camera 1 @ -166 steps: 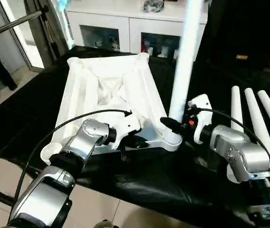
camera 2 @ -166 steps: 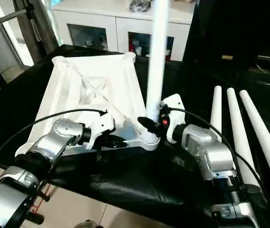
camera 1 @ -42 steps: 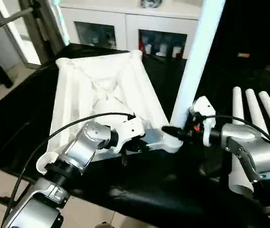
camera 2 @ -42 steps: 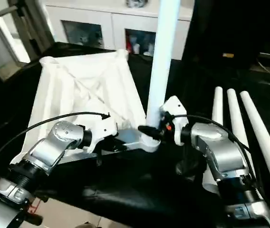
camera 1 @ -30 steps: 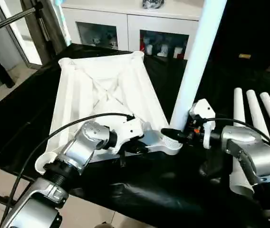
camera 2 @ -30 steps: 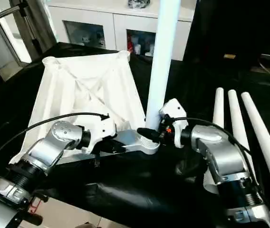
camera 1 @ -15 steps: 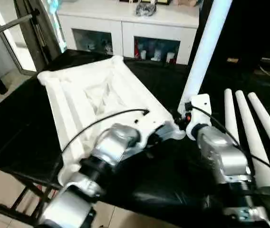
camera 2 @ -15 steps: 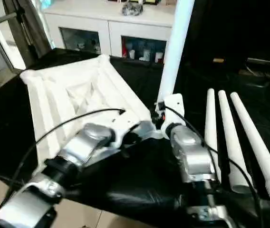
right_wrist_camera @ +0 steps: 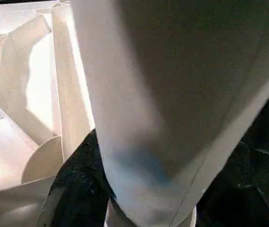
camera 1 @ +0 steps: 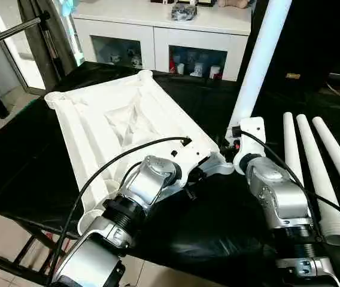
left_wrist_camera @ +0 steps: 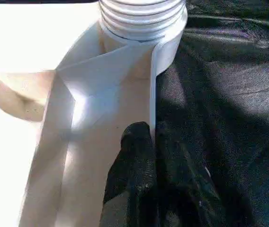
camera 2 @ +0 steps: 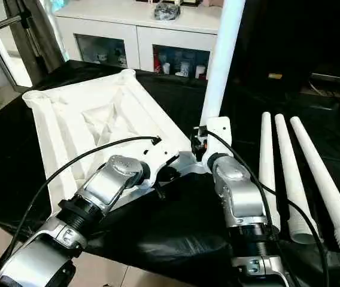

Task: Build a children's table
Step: Insert table leg to table base

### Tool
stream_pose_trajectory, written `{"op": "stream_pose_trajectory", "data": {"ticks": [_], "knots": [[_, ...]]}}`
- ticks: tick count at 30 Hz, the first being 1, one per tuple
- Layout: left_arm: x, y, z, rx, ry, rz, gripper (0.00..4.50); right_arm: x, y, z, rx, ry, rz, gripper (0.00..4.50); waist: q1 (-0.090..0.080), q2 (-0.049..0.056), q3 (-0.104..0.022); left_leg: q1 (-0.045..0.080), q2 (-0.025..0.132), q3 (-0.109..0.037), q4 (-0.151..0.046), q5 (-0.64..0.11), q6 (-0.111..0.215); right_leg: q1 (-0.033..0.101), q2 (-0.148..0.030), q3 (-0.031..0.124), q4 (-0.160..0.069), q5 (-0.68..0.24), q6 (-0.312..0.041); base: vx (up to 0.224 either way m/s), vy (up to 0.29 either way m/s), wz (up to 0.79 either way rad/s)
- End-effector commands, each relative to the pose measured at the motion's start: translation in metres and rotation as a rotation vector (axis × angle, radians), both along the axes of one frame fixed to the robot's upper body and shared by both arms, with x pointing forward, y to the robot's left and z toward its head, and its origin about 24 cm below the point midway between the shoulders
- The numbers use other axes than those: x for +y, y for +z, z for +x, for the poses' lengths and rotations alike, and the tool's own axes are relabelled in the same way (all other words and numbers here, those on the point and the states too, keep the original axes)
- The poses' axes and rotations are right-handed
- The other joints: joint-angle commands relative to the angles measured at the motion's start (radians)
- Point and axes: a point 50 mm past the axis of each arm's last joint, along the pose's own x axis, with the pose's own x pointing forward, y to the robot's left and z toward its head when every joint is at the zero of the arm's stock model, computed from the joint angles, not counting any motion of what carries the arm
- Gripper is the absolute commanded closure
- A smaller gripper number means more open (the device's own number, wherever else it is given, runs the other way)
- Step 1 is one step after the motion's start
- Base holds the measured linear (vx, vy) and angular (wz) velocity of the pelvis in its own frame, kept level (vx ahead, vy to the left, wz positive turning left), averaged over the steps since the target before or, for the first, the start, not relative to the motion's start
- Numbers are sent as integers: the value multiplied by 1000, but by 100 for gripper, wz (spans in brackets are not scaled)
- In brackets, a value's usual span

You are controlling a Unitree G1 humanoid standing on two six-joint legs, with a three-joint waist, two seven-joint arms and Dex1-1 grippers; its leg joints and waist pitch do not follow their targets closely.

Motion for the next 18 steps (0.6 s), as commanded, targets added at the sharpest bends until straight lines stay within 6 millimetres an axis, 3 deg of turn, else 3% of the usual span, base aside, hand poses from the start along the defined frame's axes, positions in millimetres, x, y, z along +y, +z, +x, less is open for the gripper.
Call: {"op": "stream_pose_trajectory", "data": {"ticks": [1,2,5,10,16,17,18], "knots": [[-19,22,3,-81,-67,-44,450,30,-57,-26,321,130,83,226,-4,3,-19,9,55,-40,-82,-392,10,4,-107,54,-117,-612,-14,0,0,0],[-18,22,3,-85,-71,-46,450,30,-56,-26,316,134,89,186,-4,3,-18,8,55,-41,-83,-396,10,4,-107,53,-118,-619,-12,0,0,0],[-17,24,2,-95,-92,-53,450,29,-51,-24,297,146,98,180,-4,4,-19,8,56,-42,-84,-396,9,4,-108,54,-119,-613,-13,0,0,0],[-13,25,2,-109,-128,-56,450,24,-42,-20,252,158,127,133,0,7,-25,0,62,-39,-86,-339,15,12,-110,60,-108,-525,-40,0,0,0],[-7,26,-2,-132,-202,-66,450,14,-28,-16,189,193,130,67,3,11,-34,-4,68,-35,-83,-282,17,23,-110,65,-89,-401,-90,0,0,0],[-5,26,-3,-130,-213,-68,450,12,-26,-16,180,205,129,57,5,11,-38,-10,70,-33,-80,-237,25,29,-112,67,-79,-337,-112,0,0,0],[-3,26,-5,-127,-247,-74,450,8,-21,-16,166,232,128,49,7,12,-40,-7,71,-32,-78,-225,29,28,-111,67,-77,-322,-119,0,0,0]]}}
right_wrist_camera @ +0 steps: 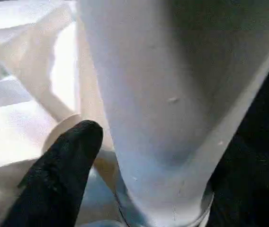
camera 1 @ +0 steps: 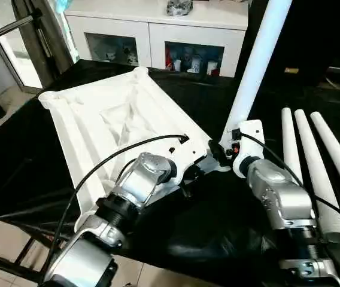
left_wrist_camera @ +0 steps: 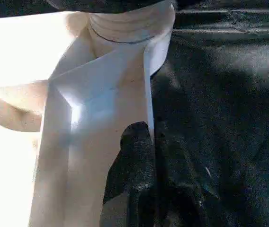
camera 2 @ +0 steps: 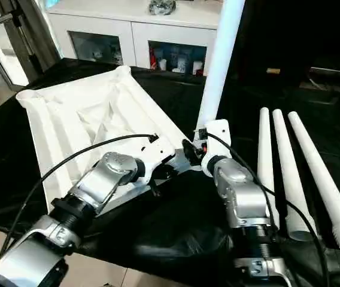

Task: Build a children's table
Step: Insert table leg to table base

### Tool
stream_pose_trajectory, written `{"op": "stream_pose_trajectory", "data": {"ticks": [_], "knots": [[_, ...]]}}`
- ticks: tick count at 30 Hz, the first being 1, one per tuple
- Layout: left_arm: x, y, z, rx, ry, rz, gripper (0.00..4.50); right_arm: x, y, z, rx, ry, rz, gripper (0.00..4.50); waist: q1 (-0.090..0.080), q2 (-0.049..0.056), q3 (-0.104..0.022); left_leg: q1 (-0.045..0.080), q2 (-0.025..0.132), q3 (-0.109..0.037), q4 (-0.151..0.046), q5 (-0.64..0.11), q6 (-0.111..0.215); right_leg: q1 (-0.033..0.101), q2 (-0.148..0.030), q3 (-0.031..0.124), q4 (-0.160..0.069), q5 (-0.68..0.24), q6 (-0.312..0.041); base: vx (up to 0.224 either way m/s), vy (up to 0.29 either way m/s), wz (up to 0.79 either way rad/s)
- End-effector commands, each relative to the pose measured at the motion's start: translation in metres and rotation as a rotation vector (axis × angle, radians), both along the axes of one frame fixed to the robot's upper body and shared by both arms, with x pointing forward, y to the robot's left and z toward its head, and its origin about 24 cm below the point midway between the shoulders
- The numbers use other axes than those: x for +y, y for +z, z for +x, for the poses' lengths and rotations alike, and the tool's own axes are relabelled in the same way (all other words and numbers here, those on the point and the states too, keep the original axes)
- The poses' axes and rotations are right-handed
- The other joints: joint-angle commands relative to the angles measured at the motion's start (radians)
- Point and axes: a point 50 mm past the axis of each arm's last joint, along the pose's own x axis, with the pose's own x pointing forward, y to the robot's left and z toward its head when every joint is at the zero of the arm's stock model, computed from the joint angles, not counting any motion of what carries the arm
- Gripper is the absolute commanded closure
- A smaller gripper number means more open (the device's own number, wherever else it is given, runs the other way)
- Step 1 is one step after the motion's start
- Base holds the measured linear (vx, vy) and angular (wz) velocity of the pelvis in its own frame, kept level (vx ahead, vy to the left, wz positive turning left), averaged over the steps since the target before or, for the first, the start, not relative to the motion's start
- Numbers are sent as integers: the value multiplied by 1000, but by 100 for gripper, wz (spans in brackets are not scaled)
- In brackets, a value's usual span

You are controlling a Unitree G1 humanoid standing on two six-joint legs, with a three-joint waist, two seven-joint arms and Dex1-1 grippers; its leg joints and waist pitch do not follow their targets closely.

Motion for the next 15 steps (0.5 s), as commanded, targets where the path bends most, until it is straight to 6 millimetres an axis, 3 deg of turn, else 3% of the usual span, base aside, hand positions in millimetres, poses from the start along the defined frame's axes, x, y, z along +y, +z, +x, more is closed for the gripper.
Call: {"op": "stream_pose_trajectory", "data": {"ticks": [1,2,4,5,6,8,9,11,12,15], "knots": [[-15,18,-7,-60,-156,-67,450,10,-18,-12,114,115,36,49,7,-2,-48,-2,71,-30,-73,-216,33,30,-110,68,-72,-319,-131,0,0,0],[-12,18,-8,-56,-170,-67,450,6,-15,-13,106,147,27,33,11,-4,-58,-4,68,-24,-61,-154,42,34,-109,71,-57,-215,-166,0,0,0],[-8,19,-9,-55,-186,-79,450,-2,-10,-16,100,196,6,22,15,-9,-68,-18,63,-25,-49,-60,64,45,-107,71,-30,-78,-184,0,0,0],[-6,20,-9,-63,-197,-81,450,-7,-8,-17,96,218,-8,22,21,-4,-75,-25,63,-26,-37,41,100,44,-102,69,-10,76,-208,0,0,0],[-4,21,-10,-65,-213,-87,450,-11,-6,-18,91,242,-23,22,26,-5,-81,-27,57,-23,-23,101,133,40,-101,70,6,202,-227,0,0,0],[-2,21,-10,-63,-222,-88,450,-15,-5,-19,88,262,-34,22,35,-8,-87,-38,50,-21,-5,158,185,38,-97,68,27,358,-246,0,0,0],[-1,21,-10,-66,-227,-89,450,-16,-4,-20,86,270,-38,22,36,-7,-84,-40,50,-21,-4,145,192,34,-97,67,25,349,-249,0,0,0],[2,22,-11,-72,-250,-100,450,-21,-2,-22,76,304,-53,22,41,-8,-80,-42,53,-22,-6,82,186,37,-99,64,16,244,-243,0,0,0],[4,24,-12,-86,-278,-108,450,-25,1,-24,65,338,-59,22,47,-6,-77,-41,57,-23,-9,42,174,36,-100,64,8,151,-231,0,0,0],[9,26,-15,-98,-335,-123,450,-30,9,-30,35,417,-63,22,59,-2,-73,-35,70,-24,-14,-17,137,31,-100,65,-1,-5,-203,0,0,0]]}}
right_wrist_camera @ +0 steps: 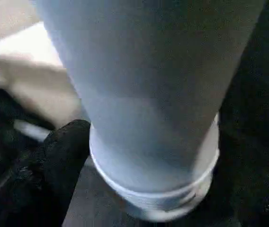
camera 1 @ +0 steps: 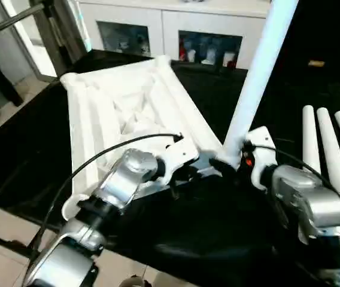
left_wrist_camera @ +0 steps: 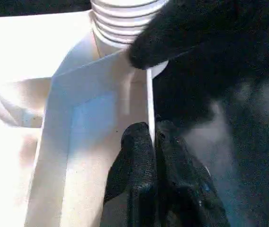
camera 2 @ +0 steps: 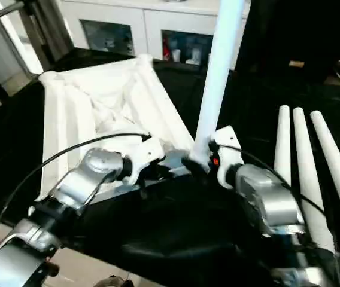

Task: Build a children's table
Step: Insert table leg to table base, then rotate leg to tighten

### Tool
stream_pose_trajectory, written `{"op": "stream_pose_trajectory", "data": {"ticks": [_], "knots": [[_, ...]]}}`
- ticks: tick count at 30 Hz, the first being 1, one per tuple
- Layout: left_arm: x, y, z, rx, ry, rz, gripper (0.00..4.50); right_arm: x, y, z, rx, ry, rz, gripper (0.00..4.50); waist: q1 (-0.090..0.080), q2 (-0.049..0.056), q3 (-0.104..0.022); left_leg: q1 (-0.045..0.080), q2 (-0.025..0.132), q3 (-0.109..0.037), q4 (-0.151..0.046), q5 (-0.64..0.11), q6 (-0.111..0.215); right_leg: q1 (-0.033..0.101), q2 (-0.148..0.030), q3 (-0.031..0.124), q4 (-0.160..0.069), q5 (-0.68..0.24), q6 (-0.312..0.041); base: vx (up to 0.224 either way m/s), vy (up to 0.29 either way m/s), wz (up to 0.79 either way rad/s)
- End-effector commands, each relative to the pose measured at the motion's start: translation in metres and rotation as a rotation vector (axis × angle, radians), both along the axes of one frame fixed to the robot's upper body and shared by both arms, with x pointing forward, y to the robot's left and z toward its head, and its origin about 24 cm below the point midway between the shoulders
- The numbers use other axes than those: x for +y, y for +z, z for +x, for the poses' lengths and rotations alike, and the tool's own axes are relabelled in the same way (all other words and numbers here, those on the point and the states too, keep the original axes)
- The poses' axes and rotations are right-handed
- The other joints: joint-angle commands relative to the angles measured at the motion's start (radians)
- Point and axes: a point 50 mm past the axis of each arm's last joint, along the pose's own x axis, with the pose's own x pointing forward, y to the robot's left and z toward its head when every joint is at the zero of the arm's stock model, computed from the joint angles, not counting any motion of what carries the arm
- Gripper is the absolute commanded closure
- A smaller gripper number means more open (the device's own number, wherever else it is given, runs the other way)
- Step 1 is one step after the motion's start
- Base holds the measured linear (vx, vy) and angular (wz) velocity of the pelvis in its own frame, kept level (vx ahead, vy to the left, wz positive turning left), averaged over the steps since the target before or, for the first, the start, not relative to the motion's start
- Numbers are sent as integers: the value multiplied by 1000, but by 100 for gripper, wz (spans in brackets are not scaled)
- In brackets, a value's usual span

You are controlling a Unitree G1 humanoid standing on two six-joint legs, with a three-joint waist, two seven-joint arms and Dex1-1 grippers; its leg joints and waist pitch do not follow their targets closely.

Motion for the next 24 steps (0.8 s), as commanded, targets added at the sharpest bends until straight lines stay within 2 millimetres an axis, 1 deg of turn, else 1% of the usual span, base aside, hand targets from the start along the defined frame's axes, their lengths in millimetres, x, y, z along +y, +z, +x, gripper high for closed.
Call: {"op": "stream_pose_trajectory", "data": {"ticks": [1,3,5,6,8,10,11,13,15,17,19,21,24], "knots": [[-13,18,-7,-57,-136,-81,450,7,9,-4,-30,88,28,22,5,-14,-73,12,64,-18,-48,-30,119,73,-99,63,-58,-15,-188,0,0,0],[-6,16,-8,-62,-160,-67,450,3,16,-8,-66,140,45,22,5,-13,-71,12,64,-16,-49,-58,93,69,-100,64,-59,-69,-184,0,0,0],[-3,14,-7,-65,-164,-60,450,2,18,-10,-82,161,42,22,8,-11,-69,14,64,-15,-49,-77,82,66,-101,66,-61,-97,-177,0,0,0],[-2,14,-7,-64,-165,-58,450,2,18,-11,-86,172,37,22,10,-12,-69,13,63,-14,-49,-86,77,66,-101,65,-63,-111,-171,0,0,0],[1,13,-7,-65,-172,-55,450,1,16,-14,-88,193,25,22,13,-13,-71,12,62,-14,-48,-82,73,66,-102,65,-61,-115,-168,0,0,0],[2,12,-7,-66,-177,-51,450,1,14,-15,-86,203,20,22,17,-13,-74,9,61,-14,-45,-61,76,68,-100,65,-56,-85,-170,0,0,0],[3,12,-7,-67,-180,-49,450,1,13,-16,-85,209,17,22,20,-14,-76,6,60,-15,-42,-43,83,68,-101,64,-51,-52,-175,0,0,0],[4,11,-7,-67,-183,-48,450,1,12,-17,-81,214,13,22,22,-15,-77,6,59,-15,-41,-34,87,69,-101,63,-48,-39,-177,0,0,0],[5,10,-7,-67,-186,-45,450,1,8,-17,-73,218,-6,22,24,-15,-79,4,58,-15,-38,-21,94,69,-101,63,-45,-19,-180,0,0,0],[5,9,-7,-67,-189,-43,450,1,5,-16,-73,211,-20,22,24,-16,-80,2,57,-16,-37,-17,99,70,-101,62,-45,-18,-179,0,0,0],[6,8,-7,-67,-191,-42,450,1,3,-15,-75,204,-25,48,24,-17,-80,2,56,-15,-37,-19,99,69,-101,61,-46,-25,-178,0,0,0],[6,8,-7,-67,-192,-41,450,1,2,-14,-76,202,-29,59,25,-16,-80,2,56,-15,-35,-19,97,69,-100,61,-45,-34,-177,0,0,0],[6,8,-7,-69,-193,-41,450,2,1,-13,-78,202,-34,89,25,-17,-80,2,56,-15,-35,-26,98,69,-100,61,-46,-49,-177,0,0,0]]}}
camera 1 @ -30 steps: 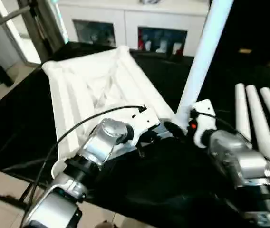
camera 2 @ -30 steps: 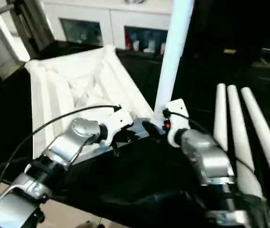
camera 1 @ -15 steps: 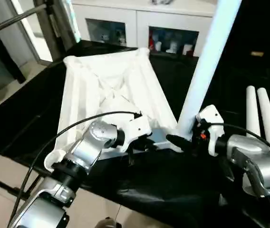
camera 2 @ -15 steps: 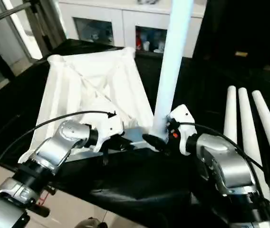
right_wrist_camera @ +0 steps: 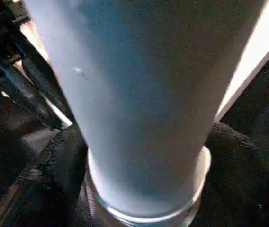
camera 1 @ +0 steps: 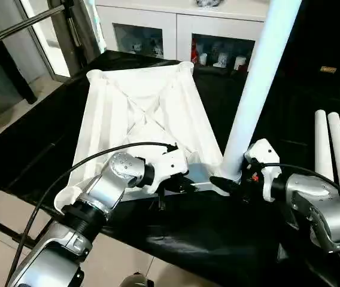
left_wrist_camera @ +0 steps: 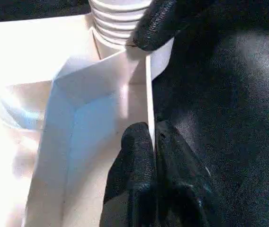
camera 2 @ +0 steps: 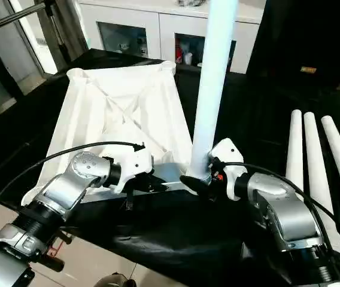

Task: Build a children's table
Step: Rotate leg to tighten

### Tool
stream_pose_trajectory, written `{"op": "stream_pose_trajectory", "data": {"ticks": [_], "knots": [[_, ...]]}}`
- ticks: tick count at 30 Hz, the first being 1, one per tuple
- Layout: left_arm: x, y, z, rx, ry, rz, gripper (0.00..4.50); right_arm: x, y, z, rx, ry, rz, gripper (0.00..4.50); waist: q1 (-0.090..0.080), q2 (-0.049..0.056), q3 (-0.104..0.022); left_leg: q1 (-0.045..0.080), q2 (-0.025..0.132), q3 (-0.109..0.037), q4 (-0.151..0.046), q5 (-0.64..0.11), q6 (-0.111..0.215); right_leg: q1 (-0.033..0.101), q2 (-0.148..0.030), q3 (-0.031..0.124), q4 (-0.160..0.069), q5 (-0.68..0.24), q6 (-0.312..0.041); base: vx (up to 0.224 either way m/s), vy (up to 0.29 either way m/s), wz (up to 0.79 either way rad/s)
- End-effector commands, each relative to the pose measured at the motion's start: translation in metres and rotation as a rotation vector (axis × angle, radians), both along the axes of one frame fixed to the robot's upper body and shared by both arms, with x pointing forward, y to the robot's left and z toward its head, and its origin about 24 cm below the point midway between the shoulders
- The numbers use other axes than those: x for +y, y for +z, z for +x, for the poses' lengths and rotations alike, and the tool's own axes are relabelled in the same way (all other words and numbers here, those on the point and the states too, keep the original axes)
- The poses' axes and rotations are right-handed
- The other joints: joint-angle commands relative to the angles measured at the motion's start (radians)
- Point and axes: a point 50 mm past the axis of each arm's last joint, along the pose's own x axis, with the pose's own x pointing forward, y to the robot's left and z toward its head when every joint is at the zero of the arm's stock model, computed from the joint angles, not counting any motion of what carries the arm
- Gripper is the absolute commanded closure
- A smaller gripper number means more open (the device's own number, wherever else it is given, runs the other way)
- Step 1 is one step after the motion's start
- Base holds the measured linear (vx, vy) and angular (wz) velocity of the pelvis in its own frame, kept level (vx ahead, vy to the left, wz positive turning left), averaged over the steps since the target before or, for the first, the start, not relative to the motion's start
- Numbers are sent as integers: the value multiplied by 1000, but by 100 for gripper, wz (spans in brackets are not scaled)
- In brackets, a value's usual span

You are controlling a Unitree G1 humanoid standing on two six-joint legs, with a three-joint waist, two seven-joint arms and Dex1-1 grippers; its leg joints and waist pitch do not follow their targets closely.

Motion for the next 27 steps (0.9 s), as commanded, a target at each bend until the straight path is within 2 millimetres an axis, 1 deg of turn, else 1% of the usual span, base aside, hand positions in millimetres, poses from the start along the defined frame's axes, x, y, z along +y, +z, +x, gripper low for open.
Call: {"op": "stream_pose_trajectory", "data": {"ticks": [1,2,4,7,8,10,11,12,14,15,16,17,18,19,20,21,22,23,24,25,26,27], "knots": [[-8,12,1,-48,-55,-48,450,4,-1,1,-4,11,-9,93,-1,-19,-80,8,55,-21,-55,-30,98,68,-94,61,-60,-56,-183,0,0,0],[-8,12,1,-49,-55,-48,450,4,-1,1,-4,10,-4,95,-1,-19,-80,8,54,-20,-54,-32,99,68,-93,61,-60,-58,-183,0,0,0],[-8,12,1,-50,-56,-48,450,4,-2,2,-5,9,0,128,0,-17,-80,8,55,-21,-54,-33,99,68,-93,61,-60,-62,-181,0,0,0],[-8,12,2,-49,-56,-46,450,5,-3,1,-3,11,5,140,-1,-17,-81,7,54,-22,-53,-29,100,69,-93,60,-58,-55,-181,0,0,0],[-7,12,2,-47,-55,-45,450,6,-4,1,0,12,9,158,-1,-14,-80,7,54,-21,-53,-35,98,68,-94,60,-60,-64,-180,0,0,0],[-7,11,2,-44,-53,-45,450,6,-6,0,8,10,14,166,-1,-17,-82,7,53,-21,-53,-35,96,69,-93,61,-59,-63,-180,0,0,0],[-7,10,3,-33,-34,-48,450,8,-10,-2,23,-3,31,168,-1,-14,-81,7,54,-21,-52,-33,97,68,-93,60,-59,-57,-180,0,0,0],[-7,10,3,-32,-31,-49,450,8,-10,-3,25,-5,33,169,-1,-15,-81,6,53,-21,-52,-33,97,68,-93,60,-59,-56,-180,0,0,0],[-11,9,9,-13,40,-67,450,12,-19,0,41,-106,68,171,-2,-14,-81,7,53,-21,-53,-38,95,68,-93,60,-60,-63,-181,0,0,0],[-13,9,12,-10,71,-73,450,13,-22,1,46,-154,77,172,-3,-16,-80,9,51,-21,-54,-47,85,66,-94,59,-63,-86,-180,0,0,0],[-16,8,17,-3,130,-75,450,16,-29,5,58,-237,84,172,-5,-16,-78,7,48,-19,-54,-55,81,65,-93,60,-67,-103,-179,0,0,0],[-18,7,20,0,163,-74,450,17,-33,8,67,-283,85,173,-6,-13,-78,12,49,-20,-56,-77,65,62,-93,58,-73,-147,-175,0,0,0],[-24,6,25,-3,228,-72,450,20,-40,13,89,-392,90,173,-9,-10,-76,13,49,-22,-59,-92,48,62,-93,59,-73,-170,-171,0,0,0],[-27,5,28,-5,265,-69,450,21,-44,16,105,-453,91,173,-13,-11,-75,15,46,-20,-60,-107,42,58,-91,57,-78,-191,-168,0,0,0],[-31,5,31,-6,300,-68,450,24,-47,20,118,-505,94,173,-18,-9,-72,19,46,-24,-65,-146,20,61,-95,55,-86,-255,-158,0,0,0],[-37,5,33,-2,341,-72,450,27,-50,24,124,-558,93,173,-26,-11,-67,21,44,-23,-70,-179,16,63,-97,55,-98,-313,-135,0,0,0],[-42,5,35,3,371,-77,450,31,-51,27,130,-586,99,173,-26,-11,-67,21,44,-23,-70,-179,16,63,-97,55,-98,-313,-135,0,0,0],[-52,6,36,5,402,-83,450,39,-52,33,141,-617,109,173,-36,-7,-63,30,41,-24,-77,-224,7,63,-96,50,-110,-376,-121,0,0,0],[-56,7,37,6,415,-85,450,44,-52,35,147,-632,114,173,-37,-7,-63,33,42,-27,-78,-236,4,65,-98,49,-113,-397,-114,0,0,0],[-61,8,37,3,423,-87,450,48,-51,38,146,-639,109,173,-38,-7,-63,32,40,-27,-79,-237,6,66,-98,49,-116,-407,-106,0,0,0],[-67,9,37,-9,424,-85,450,53,-49,41,136,-626,108,173,-37,-10,-66,30,39,-28,-80,-222,8,69,-99,50,-116,-400,-96,0,0,0],[-69,10,37,-15,423,-83,450,56,-48,42,130,-618,112,173,-35,-4,-66,28,41,-29,-80,-212,13,68,-100,52,-115,-380,-94,0,0,0]]}}
